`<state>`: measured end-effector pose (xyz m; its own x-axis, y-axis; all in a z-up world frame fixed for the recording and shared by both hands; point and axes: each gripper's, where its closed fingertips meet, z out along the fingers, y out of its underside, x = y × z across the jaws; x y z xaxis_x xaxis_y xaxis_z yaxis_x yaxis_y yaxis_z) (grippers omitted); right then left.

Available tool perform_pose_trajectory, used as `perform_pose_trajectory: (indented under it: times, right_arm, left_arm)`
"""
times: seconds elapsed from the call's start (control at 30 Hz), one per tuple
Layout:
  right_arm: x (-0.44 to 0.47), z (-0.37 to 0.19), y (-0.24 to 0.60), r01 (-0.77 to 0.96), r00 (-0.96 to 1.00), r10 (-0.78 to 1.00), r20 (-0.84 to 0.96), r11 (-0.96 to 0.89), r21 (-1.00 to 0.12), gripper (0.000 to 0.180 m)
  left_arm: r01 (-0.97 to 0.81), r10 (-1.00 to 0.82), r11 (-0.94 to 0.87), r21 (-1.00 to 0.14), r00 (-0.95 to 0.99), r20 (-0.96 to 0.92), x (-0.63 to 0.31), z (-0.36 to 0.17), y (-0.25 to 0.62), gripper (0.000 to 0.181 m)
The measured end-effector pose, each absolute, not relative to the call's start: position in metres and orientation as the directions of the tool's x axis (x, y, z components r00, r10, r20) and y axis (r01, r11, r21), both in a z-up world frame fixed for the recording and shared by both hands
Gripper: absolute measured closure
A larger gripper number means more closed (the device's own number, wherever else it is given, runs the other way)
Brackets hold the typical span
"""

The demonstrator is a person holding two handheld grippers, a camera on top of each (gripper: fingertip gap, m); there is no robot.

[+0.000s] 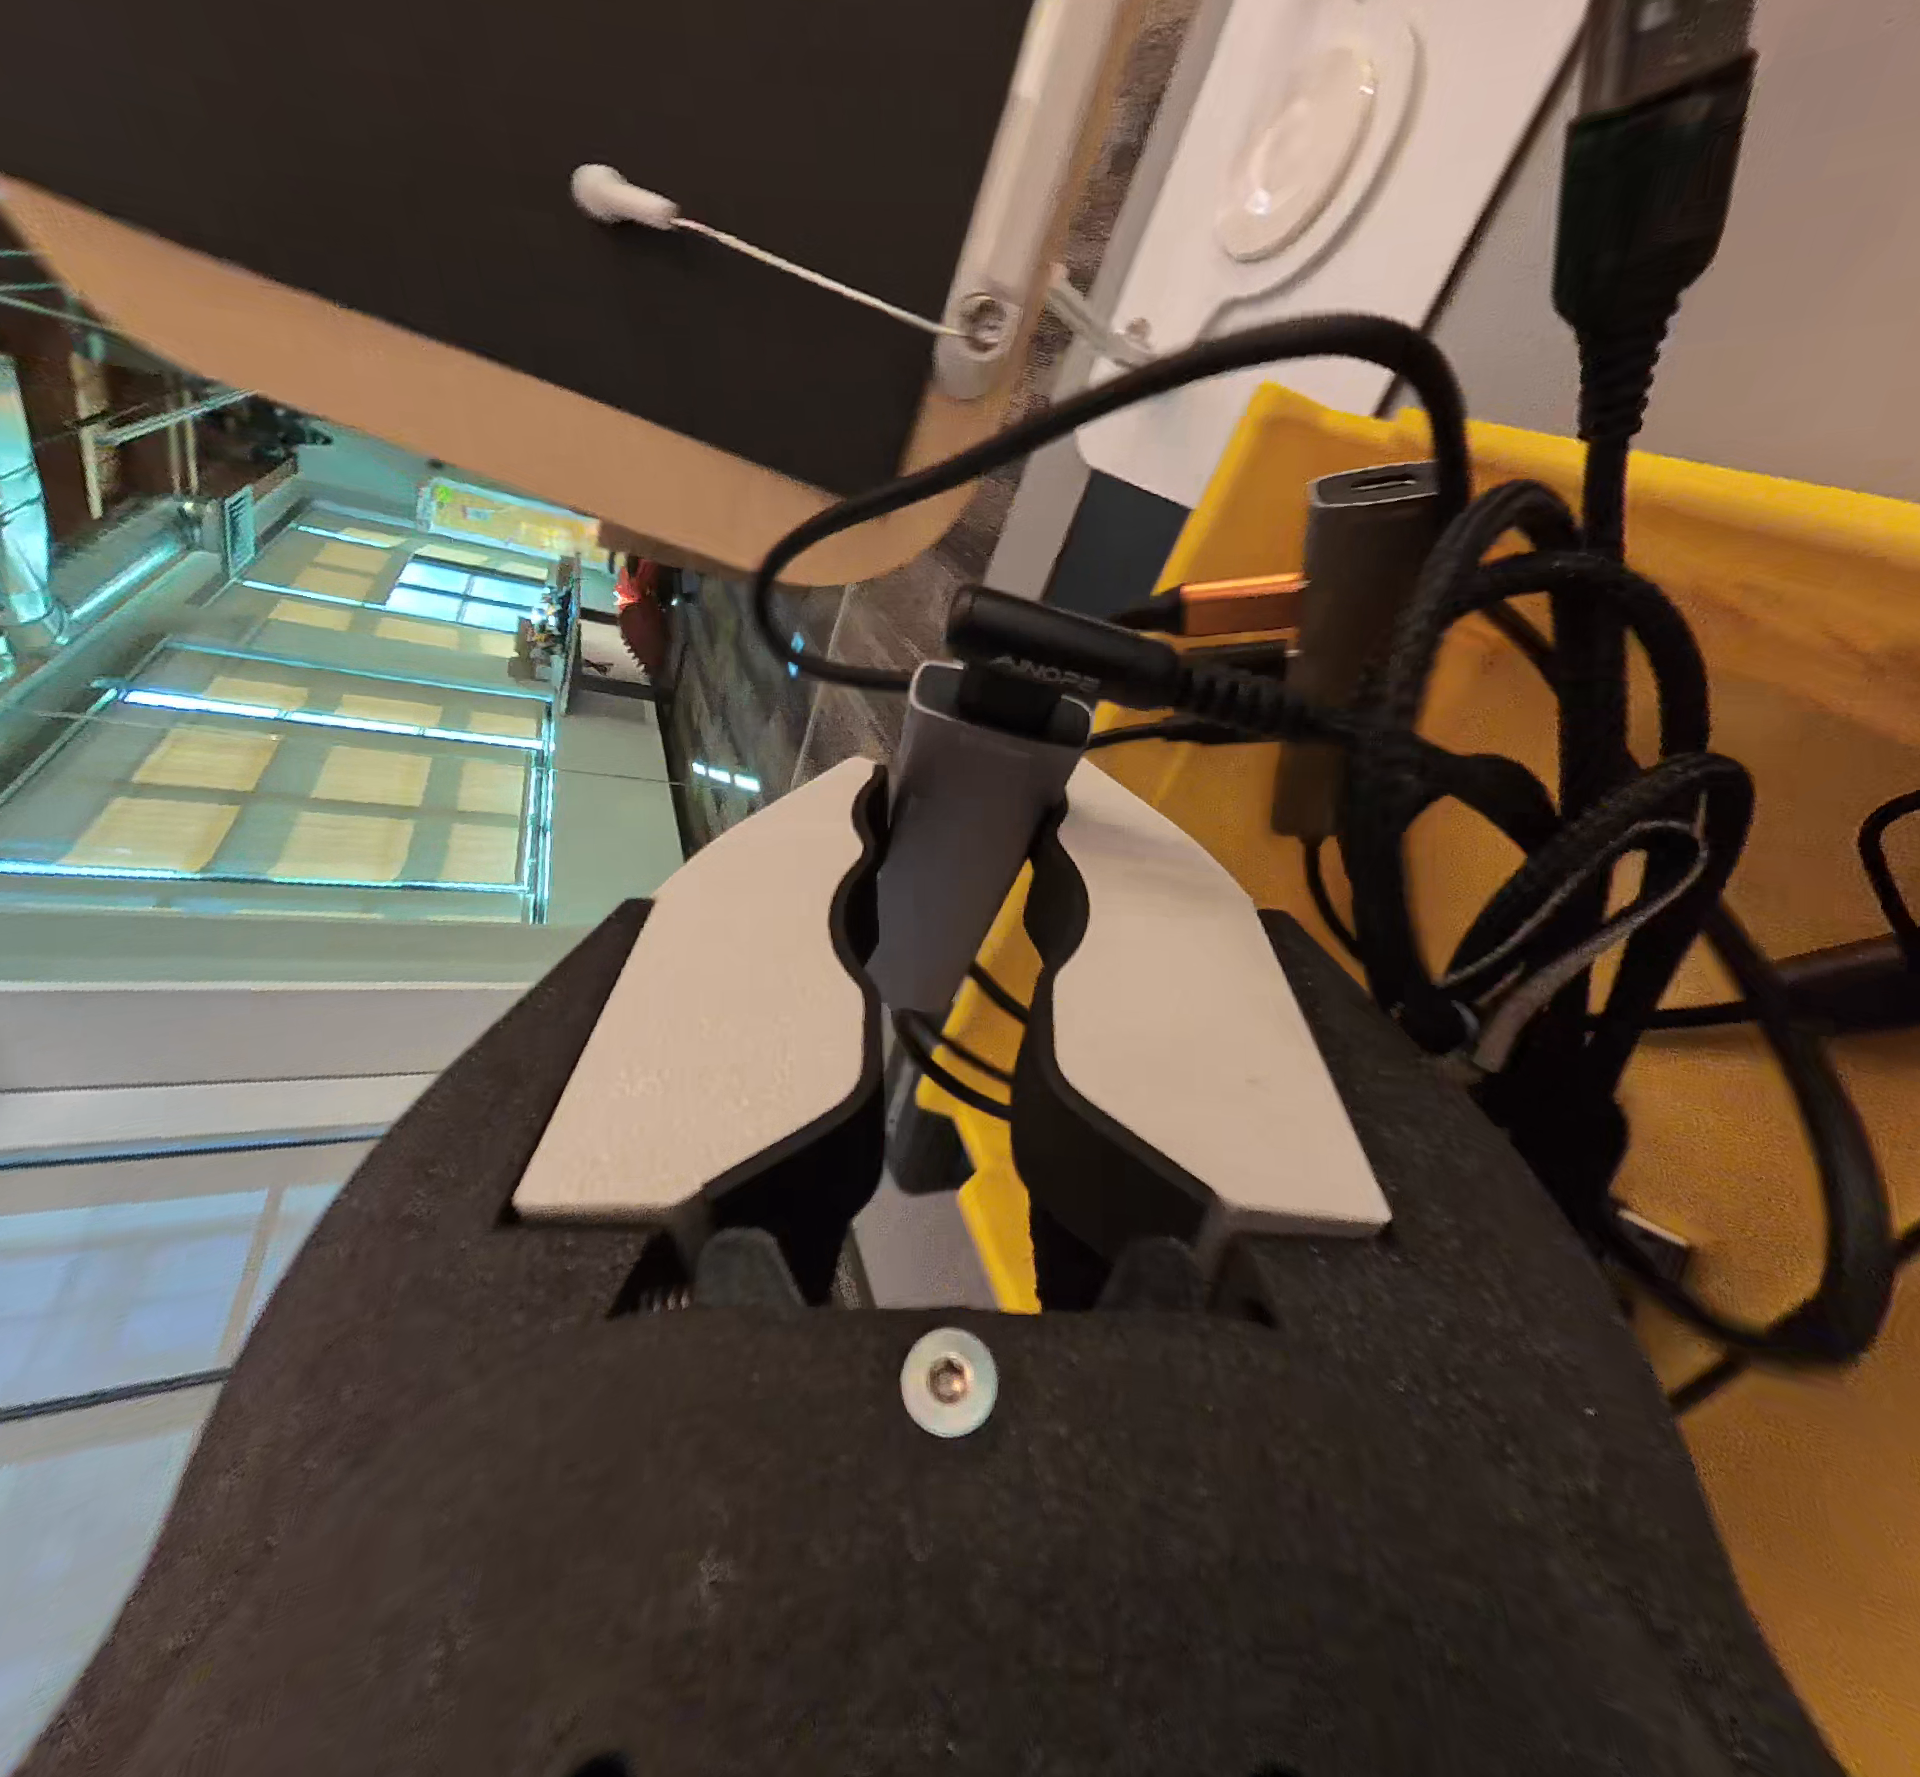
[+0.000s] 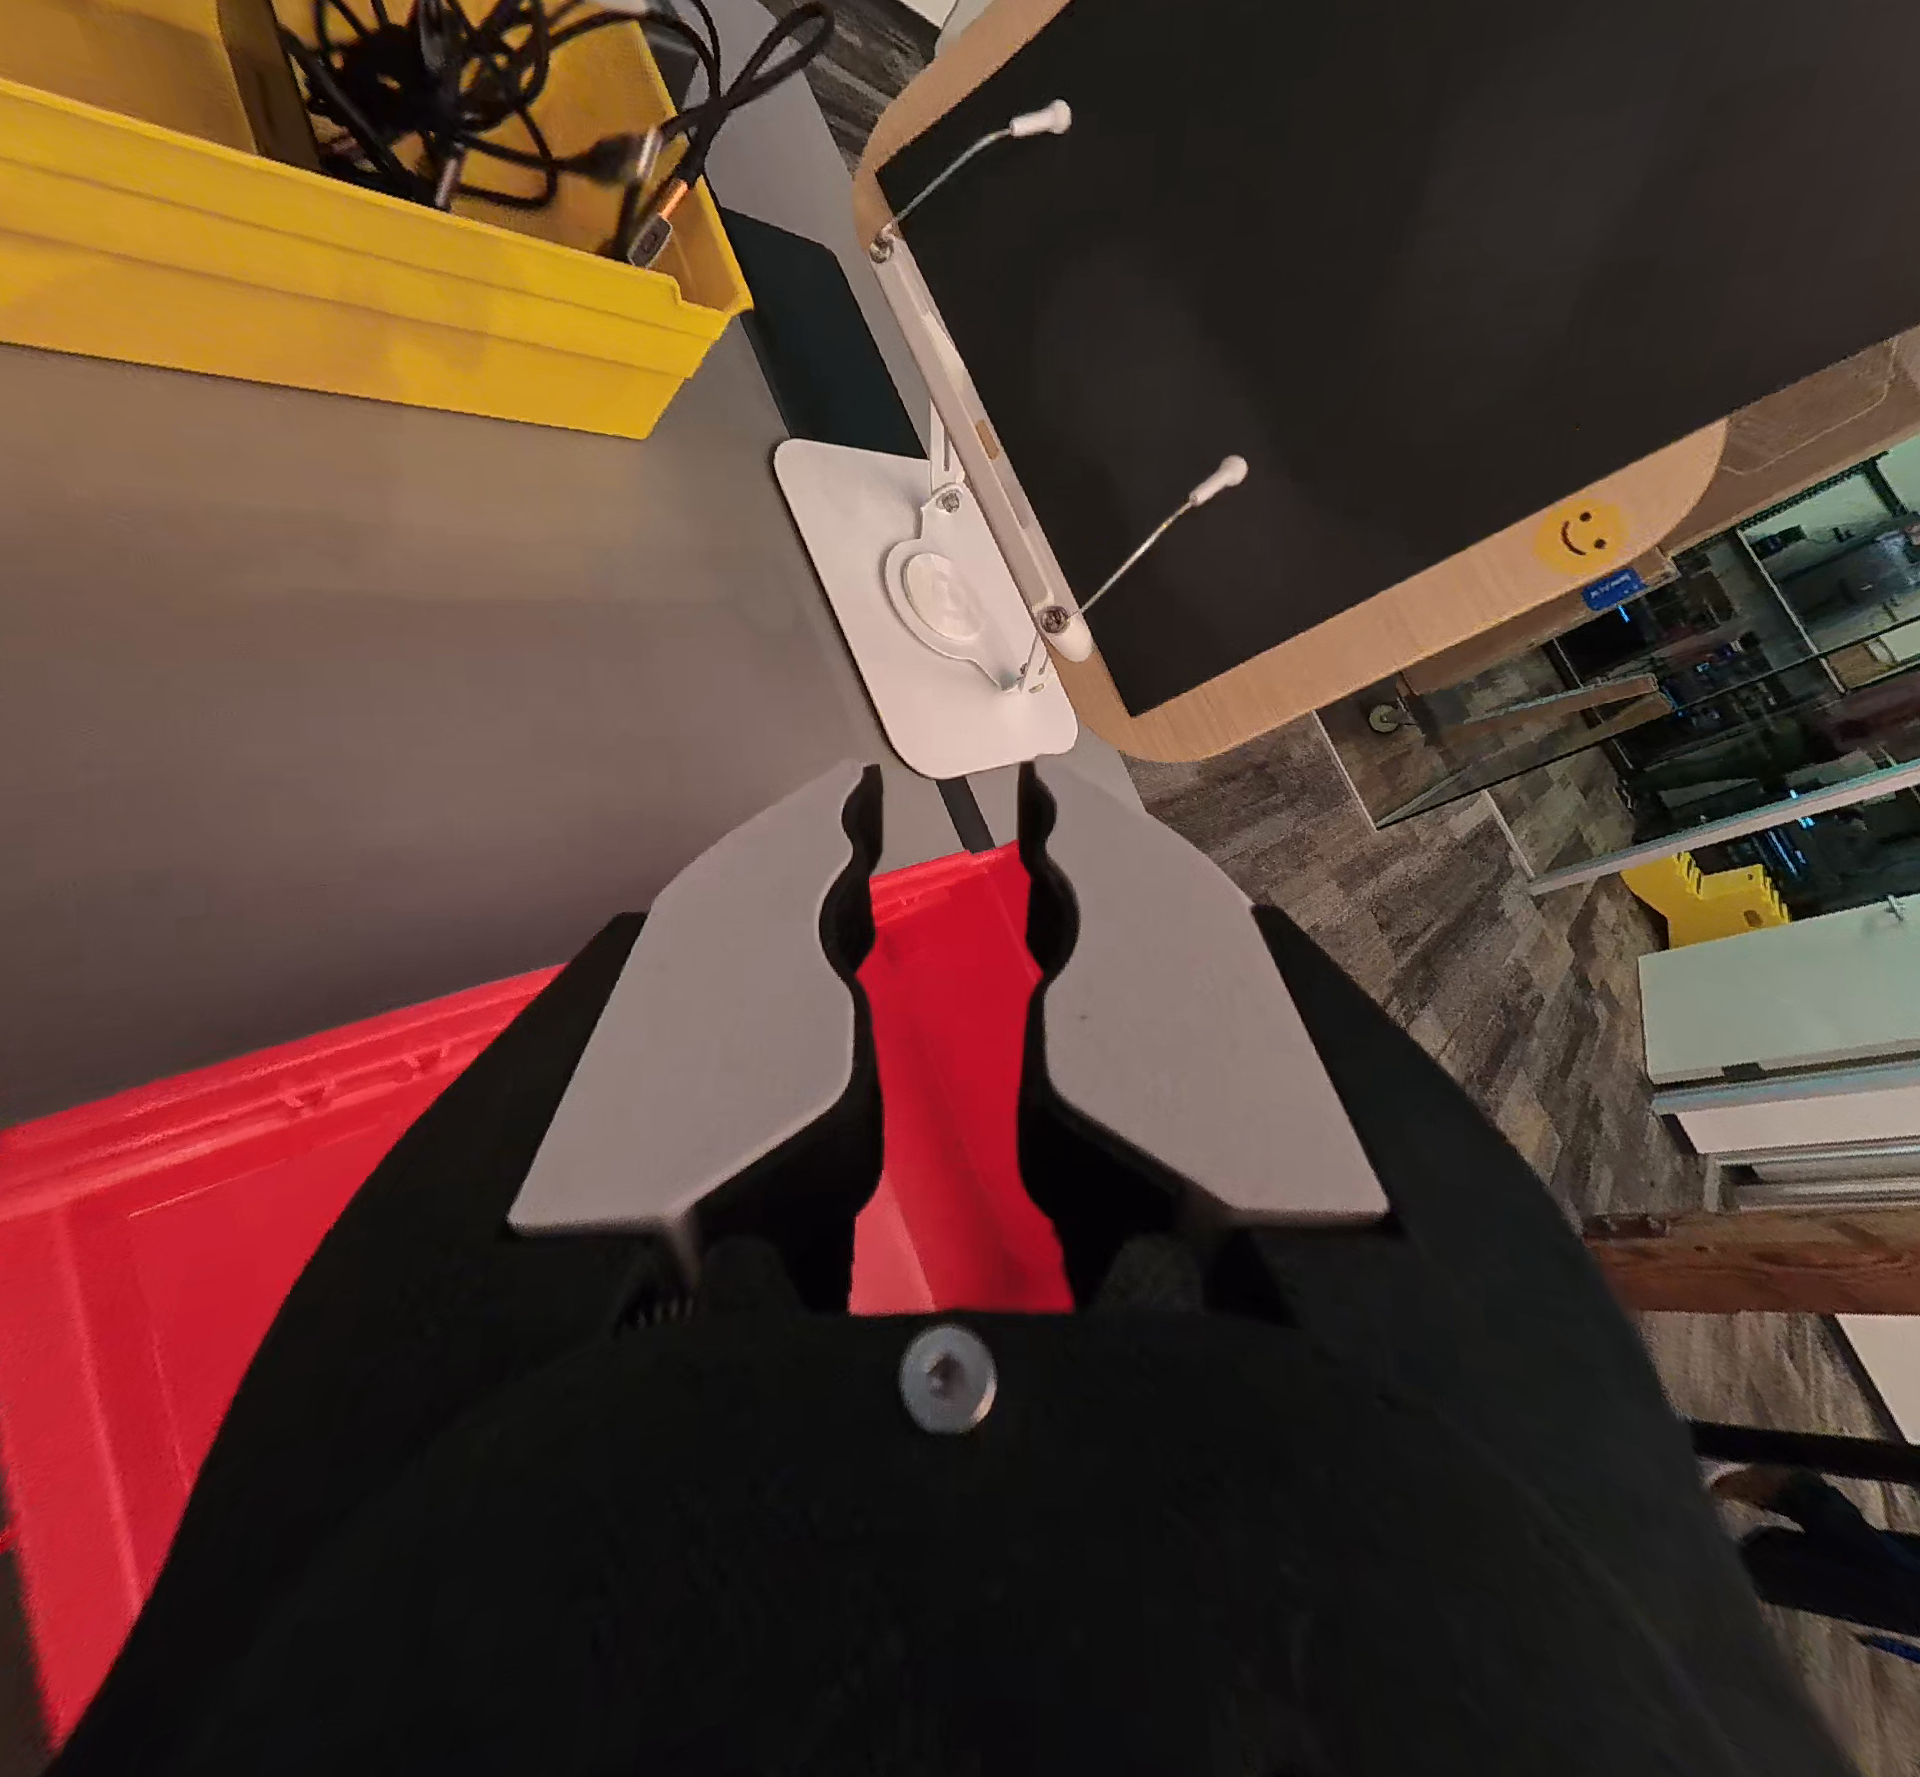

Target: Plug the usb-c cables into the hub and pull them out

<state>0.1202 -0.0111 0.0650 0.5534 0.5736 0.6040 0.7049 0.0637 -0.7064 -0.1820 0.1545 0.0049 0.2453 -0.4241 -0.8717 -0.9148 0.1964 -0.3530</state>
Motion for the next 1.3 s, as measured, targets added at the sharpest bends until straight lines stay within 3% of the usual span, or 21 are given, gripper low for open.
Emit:
perform_pose_trajectory:
  times: [0.3, 0.53, 0.7, 0.87, 1.03, 1.2, 1.3]
  right_arm:
    - [0.099, 0.065, -0.004, 0.652, 0.581, 0.594, 0.557, 0.070, -0.755, 0.154]
    - [0.078, 0.076, -0.001, 0.581, 0.636, 0.582, 0.507, 0.072, -0.811, 0.154]
    - [0.010, 0.121, -0.036, 0.220, 0.640, 0.730, 0.240, 0.125, -0.967, 0.147]
    - [-0.044, 0.148, -0.070, -0.020, 0.578, 0.813, 0.069, 0.099, -0.995, 0.124]
    - [-0.048, 0.156, -0.077, 0.078, 0.681, 0.710, 0.177, 0.170, -0.982, 0.123]
    - [-0.049, 0.142, -0.077, 0.259, 0.697, 0.649, 0.304, 0.166, -0.951, 0.150]
    - [-0.051, 0.130, -0.069, 0.290, 0.706, 0.644, 0.296, 0.119, -0.950, 0.151]
  left_arm:
    - [-0.784, -0.274, 0.278, -0.554, 0.488, -0.829, -0.212, 0.111, 0.108, 0.157]
    - [-0.691, -0.212, 0.367, -0.622, 0.589, -0.780, -0.217, 0.163, 0.063, 0.157]
    - [-0.684, -0.238, 0.422, -0.596, 0.551, -0.800, -0.179, 0.170, 0.029, 0.157]
    - [-0.674, -0.211, 0.509, -0.534, 0.504, -0.837, -0.129, 0.169, -0.002, 0.158]
    - [-0.711, -0.195, 0.549, -0.440, 0.403, -0.894, -0.085, 0.146, -0.020, 0.158]
    - [-0.722, -0.207, 0.558, -0.408, 0.355, -0.912, -0.053, 0.123, -0.028, 0.158]
    - [-0.743, -0.192, 0.561, -0.366, 0.313, -0.930, -0.040, 0.110, -0.030, 0.158]
